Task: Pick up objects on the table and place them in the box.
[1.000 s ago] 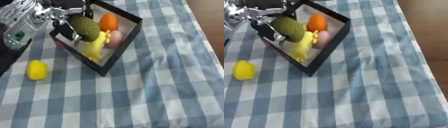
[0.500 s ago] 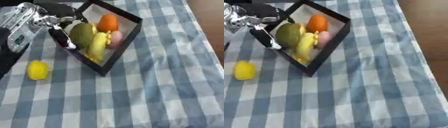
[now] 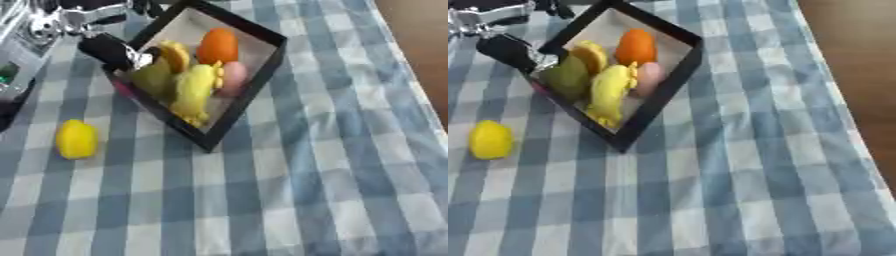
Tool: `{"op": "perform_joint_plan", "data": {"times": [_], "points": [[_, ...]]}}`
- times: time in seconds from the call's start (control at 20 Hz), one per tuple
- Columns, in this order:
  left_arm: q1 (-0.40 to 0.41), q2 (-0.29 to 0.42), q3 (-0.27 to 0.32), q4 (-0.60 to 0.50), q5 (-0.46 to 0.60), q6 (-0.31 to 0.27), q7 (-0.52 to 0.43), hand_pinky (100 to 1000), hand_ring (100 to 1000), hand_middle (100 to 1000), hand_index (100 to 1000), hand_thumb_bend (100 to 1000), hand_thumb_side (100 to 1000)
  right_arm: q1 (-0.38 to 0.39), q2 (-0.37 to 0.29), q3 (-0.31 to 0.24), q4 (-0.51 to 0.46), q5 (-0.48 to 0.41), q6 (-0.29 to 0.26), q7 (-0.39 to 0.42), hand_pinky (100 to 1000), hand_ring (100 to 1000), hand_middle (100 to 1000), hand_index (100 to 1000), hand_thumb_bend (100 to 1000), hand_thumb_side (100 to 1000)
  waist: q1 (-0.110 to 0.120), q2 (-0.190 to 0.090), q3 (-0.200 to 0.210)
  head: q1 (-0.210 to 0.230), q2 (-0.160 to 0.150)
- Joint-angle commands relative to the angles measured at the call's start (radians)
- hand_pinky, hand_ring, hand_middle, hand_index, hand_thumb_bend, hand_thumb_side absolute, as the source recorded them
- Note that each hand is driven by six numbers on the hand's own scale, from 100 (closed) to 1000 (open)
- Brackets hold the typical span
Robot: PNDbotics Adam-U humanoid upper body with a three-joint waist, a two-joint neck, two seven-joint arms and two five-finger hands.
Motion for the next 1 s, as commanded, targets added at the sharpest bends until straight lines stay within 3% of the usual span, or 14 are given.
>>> {"op": "perform_joint_plan", "data": {"times": [0.05,0.3,0.4,0.7,1.0], "points": [[0.018,0.097,0.048,-0.15,0.102,0.045,0.021,853,824,771,898,163,475,-0.001,-0.023,-0.011,-0.018,0.003,-0.005,-0.006,848,744,656,805,100,752,-0.002,-0.041,0.004,-0.01,-0.001],[0.133,0.233,0.099,-0.354,0.239,0.112,0.038,847,815,765,894,152,477,0.005,-0.026,-0.014,-0.018,0.006,-0.006,-0.009,848,744,656,805,100,752,-0.001,-0.042,0.012,-0.022,-0.001],[0.187,0.278,0.116,-0.381,0.281,0.115,0.053,846,814,765,895,144,488,0.004,-0.026,-0.013,-0.018,0.006,-0.007,-0.008,848,744,656,805,100,751,-0.002,-0.04,0.013,-0.023,-0.001],[0.385,0.388,0.147,-0.389,0.343,0.055,0.049,851,824,778,900,172,567,0.007,-0.023,-0.018,-0.018,0.014,-0.009,-0.013,848,744,656,805,100,752,-0.006,-0.03,0.015,-0.031,-0.001],[0.495,0.446,0.144,-0.39,0.342,-0.001,-0.025,856,834,792,893,212,612,0.002,-0.019,-0.015,-0.018,0.016,-0.011,-0.011,848,744,656,805,100,751,-0.012,-0.025,0.015,-0.025,-0.001]]}}
